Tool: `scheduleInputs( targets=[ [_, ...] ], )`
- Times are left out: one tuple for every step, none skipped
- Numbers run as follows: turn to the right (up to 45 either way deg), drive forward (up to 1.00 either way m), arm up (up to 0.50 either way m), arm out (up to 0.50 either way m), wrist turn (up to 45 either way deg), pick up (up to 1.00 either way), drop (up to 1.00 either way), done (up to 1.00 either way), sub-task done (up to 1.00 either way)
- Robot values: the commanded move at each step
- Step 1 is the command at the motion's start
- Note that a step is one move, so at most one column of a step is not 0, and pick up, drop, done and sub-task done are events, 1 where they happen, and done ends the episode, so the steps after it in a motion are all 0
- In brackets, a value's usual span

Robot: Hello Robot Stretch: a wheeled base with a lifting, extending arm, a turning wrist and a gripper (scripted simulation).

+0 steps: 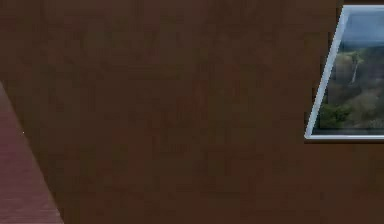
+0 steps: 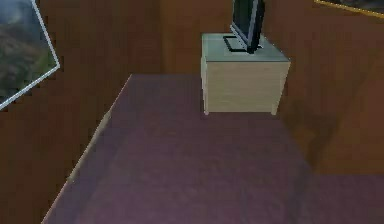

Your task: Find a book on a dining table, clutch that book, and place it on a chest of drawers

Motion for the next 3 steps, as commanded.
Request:
scheduleInputs(
  targets=[
    [-45.0, 0.0, 0.0, 0.0, 0.0, 0.0, 0.0, 0.0, 0.0],
    [-27.0, 0.0, 0.0, 0.0, 0.0, 0.0, 0.0, 0.0, 0.0],
    [0.0, 1.0, 0.0, 0.0, 0.0, 0.0, 0.0, 0.0, 0.0]
  ],
)
